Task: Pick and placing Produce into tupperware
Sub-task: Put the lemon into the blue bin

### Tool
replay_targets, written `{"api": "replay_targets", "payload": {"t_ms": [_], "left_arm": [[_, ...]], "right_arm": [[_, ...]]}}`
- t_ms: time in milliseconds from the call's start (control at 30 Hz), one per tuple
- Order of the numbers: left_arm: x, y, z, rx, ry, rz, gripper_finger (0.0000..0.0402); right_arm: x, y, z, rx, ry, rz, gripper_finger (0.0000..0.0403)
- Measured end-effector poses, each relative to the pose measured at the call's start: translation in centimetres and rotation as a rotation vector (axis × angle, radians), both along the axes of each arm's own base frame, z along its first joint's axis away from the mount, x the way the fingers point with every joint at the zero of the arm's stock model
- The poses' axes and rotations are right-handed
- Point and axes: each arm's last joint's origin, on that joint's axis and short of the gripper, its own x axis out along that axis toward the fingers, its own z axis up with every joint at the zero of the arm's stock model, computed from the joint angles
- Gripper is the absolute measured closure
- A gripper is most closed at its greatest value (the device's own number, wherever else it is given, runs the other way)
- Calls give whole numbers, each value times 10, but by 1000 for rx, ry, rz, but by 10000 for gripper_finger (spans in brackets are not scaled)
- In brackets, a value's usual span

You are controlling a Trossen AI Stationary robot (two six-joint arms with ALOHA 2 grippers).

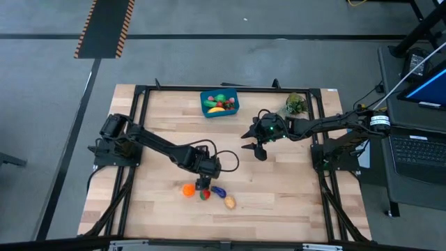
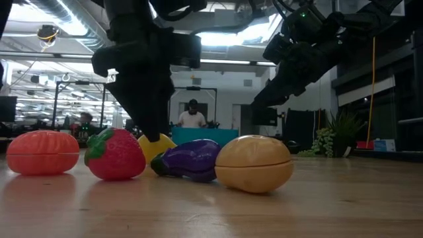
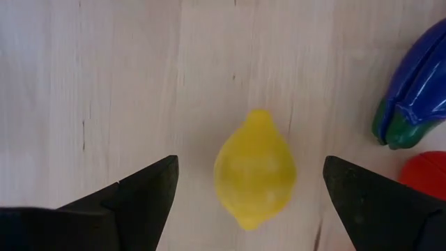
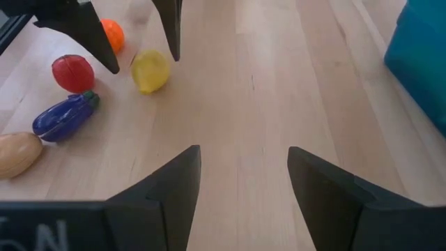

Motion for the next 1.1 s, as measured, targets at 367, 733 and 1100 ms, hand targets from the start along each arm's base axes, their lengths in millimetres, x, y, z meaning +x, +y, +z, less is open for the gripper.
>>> {"api": "replay_targets", "payload": {"t_ms": [367, 733, 1100], "left_arm": [[4, 0, -27, -16, 90, 11, 53], [7, 4, -29, -19, 84, 24, 53], [9, 4, -31, -25, 77, 24, 126]], "right_arm": [[0, 0, 0, 0, 0, 0, 185], [0, 0, 0, 0, 1, 0, 185], [0, 0, 0, 0, 1, 0, 185]]}}
